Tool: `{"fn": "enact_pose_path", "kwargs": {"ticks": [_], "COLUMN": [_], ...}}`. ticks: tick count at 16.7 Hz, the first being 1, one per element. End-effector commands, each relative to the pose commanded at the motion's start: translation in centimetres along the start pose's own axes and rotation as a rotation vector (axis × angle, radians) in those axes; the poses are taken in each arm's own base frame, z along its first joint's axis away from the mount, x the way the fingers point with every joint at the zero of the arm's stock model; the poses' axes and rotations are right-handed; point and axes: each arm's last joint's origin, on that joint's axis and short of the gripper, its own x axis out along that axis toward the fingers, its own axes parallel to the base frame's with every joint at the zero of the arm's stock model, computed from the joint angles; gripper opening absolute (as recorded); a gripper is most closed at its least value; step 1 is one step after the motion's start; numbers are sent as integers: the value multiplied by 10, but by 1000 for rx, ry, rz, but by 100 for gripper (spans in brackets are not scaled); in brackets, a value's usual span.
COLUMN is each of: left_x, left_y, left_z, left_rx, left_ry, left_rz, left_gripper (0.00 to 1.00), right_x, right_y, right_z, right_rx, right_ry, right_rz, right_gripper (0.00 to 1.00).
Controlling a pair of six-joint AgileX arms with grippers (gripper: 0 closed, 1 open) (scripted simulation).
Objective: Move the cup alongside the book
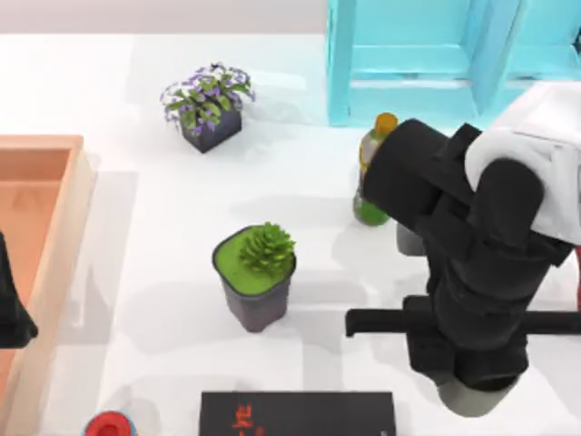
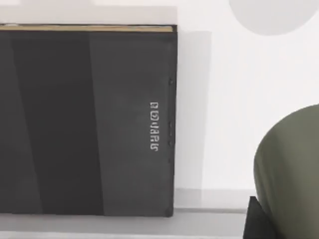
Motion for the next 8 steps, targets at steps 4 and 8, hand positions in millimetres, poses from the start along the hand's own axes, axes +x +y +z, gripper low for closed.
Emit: {"fn": "enact_pose_path", "kwargs": {"ticks": [4, 8], "left_x": [0, 0], "left_y": [0, 0], "left_z": [0, 0], "left_rx": [0, 0], "left_ry": [0, 0], "left_rz": [0, 0], "left_gripper": [100, 100], "right_x": [-1, 2], "right_y": [3, 2], "right_z": [-3, -1], "right_rx": [8, 14], "right_ry": [-7, -2], "right_rz": [10, 6], "right_gripper": [0, 0]}}
